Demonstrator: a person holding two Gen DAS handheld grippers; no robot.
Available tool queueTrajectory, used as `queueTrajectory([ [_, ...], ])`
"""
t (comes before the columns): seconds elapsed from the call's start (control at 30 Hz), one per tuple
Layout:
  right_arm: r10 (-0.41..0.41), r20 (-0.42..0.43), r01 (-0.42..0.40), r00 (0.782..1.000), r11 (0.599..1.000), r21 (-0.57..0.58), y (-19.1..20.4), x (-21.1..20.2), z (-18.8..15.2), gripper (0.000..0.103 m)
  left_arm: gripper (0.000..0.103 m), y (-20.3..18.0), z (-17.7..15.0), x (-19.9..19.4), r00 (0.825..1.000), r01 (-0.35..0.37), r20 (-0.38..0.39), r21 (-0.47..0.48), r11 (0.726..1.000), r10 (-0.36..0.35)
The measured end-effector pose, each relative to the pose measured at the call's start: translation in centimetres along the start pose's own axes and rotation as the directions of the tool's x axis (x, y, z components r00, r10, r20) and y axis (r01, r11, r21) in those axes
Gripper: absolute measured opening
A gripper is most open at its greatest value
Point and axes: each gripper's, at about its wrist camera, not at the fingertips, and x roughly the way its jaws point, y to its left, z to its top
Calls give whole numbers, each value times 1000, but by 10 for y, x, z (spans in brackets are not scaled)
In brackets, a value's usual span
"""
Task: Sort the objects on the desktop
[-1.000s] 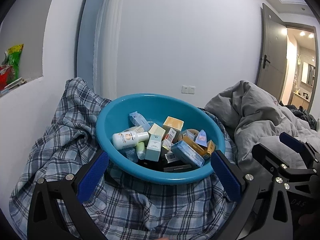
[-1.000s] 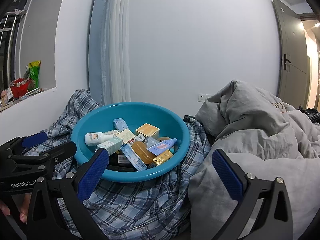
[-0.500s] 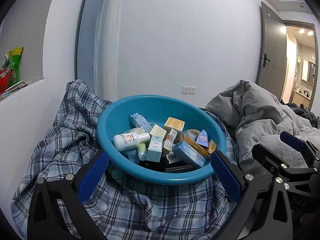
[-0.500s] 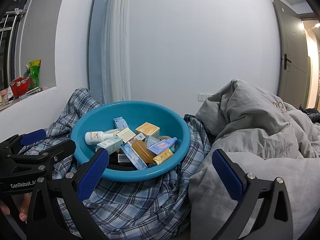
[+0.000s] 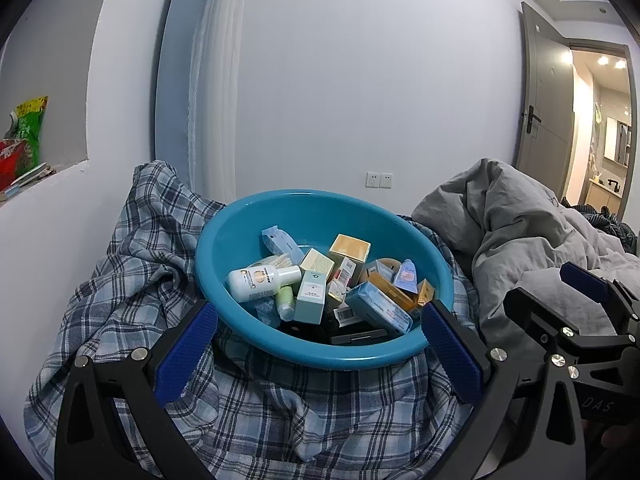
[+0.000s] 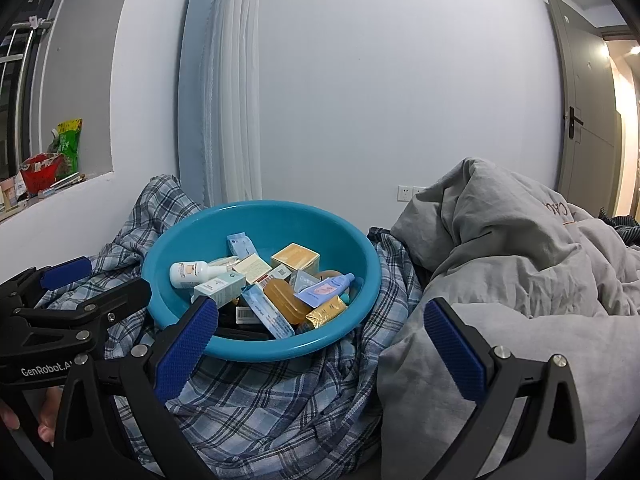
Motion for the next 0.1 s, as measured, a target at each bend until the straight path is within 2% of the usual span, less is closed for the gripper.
queueTrajectory([
  [0.1, 0, 0, 0, 1000, 1000, 0, 0, 0, 0, 103, 103, 0, 0, 0, 1000, 0, 0, 1, 1000, 0],
])
